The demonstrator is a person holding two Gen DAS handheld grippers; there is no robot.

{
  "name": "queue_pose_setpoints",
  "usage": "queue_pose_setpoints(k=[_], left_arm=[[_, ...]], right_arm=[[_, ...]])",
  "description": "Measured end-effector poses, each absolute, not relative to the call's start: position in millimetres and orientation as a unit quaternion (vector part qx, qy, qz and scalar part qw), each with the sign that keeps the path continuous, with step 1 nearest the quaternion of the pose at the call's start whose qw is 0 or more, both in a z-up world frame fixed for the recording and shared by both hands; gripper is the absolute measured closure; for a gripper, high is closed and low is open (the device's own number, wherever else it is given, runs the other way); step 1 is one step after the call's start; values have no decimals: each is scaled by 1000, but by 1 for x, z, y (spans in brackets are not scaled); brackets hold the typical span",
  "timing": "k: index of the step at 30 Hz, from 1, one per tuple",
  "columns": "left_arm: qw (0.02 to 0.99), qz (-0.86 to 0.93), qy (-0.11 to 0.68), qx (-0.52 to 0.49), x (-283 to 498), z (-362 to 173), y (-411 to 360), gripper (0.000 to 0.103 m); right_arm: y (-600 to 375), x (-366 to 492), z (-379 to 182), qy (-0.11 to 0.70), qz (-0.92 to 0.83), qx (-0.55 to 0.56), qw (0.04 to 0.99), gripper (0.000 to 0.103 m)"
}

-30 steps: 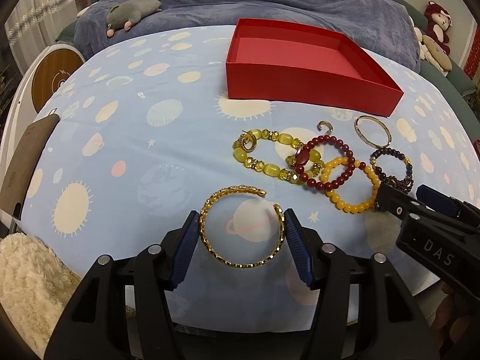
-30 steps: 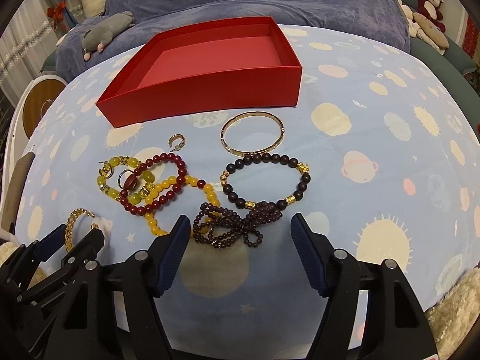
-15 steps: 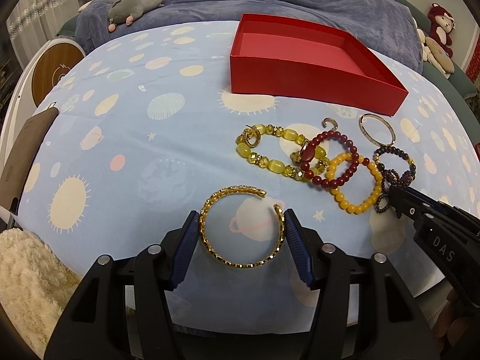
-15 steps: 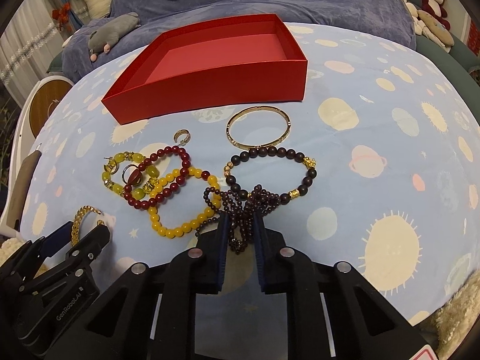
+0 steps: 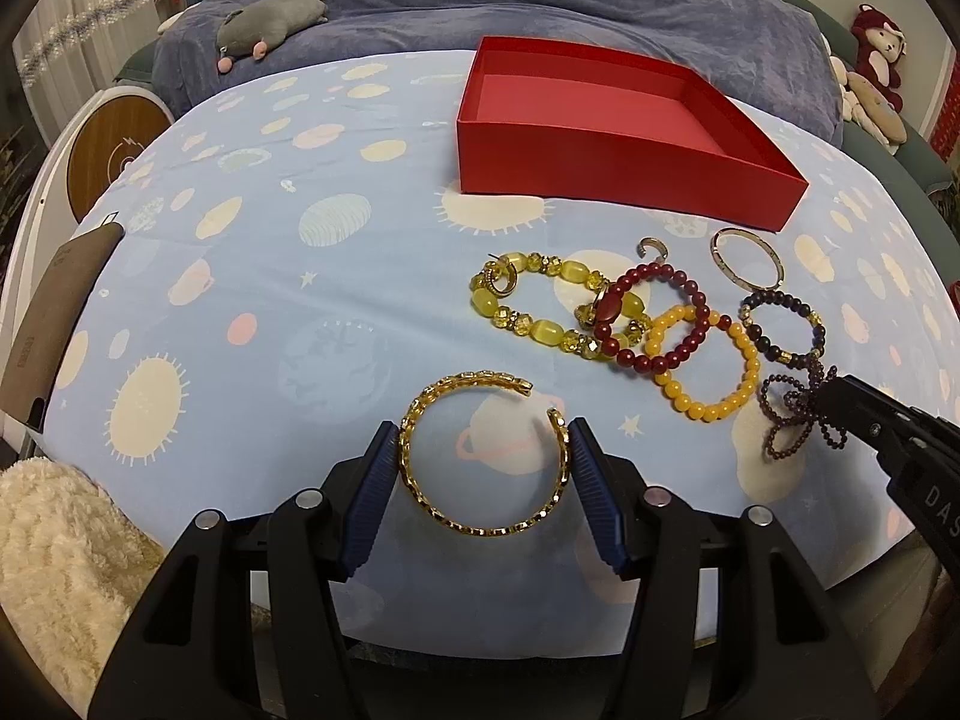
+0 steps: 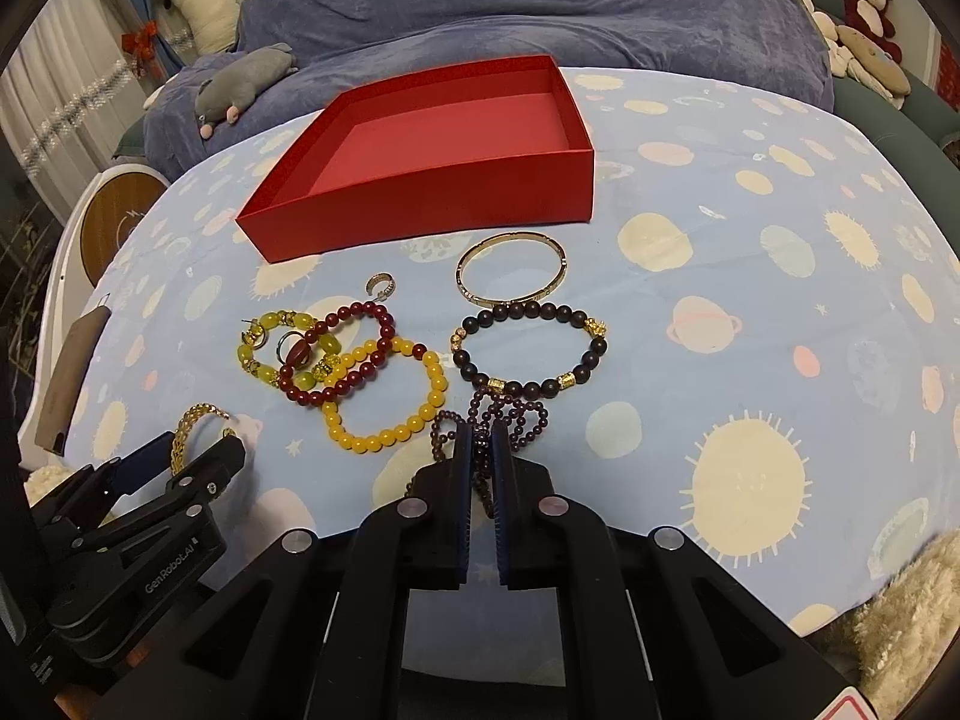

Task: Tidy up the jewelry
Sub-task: 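Carry the gold cuff and garnet strand in both grippers over the red box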

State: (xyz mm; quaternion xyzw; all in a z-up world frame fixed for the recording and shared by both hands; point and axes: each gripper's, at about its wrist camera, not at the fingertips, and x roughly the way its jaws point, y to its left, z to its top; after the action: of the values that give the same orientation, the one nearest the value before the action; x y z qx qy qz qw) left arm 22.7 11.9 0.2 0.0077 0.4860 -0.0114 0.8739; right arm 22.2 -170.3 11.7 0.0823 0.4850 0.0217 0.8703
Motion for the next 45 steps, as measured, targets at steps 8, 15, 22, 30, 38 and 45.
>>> queue_pose_setpoints(k=[8, 15, 22, 30, 38, 45], left_arm=[[879, -18, 477, 5, 18, 9, 10, 48], [884, -28, 466, 4, 18, 24, 6, 48], [893, -44, 447, 9, 39, 54, 0, 49], [908, -64, 414, 11, 109, 95, -14, 49], [911, -79, 404, -9, 209, 111, -27, 49], [907, -83, 413, 0, 289, 90, -42, 49]], right_arm=[[-180, 11, 26, 474, 24, 95, 875, 97], [-184, 5, 42, 462, 29, 101, 880, 97], [-185, 22, 72, 439, 49, 96, 892, 97], [-189, 89, 109, 406, 71, 90, 907, 97], [-200, 187, 118, 395, 77, 103, 910, 97], [-200, 268, 98, 407, 77, 103, 904, 97]])
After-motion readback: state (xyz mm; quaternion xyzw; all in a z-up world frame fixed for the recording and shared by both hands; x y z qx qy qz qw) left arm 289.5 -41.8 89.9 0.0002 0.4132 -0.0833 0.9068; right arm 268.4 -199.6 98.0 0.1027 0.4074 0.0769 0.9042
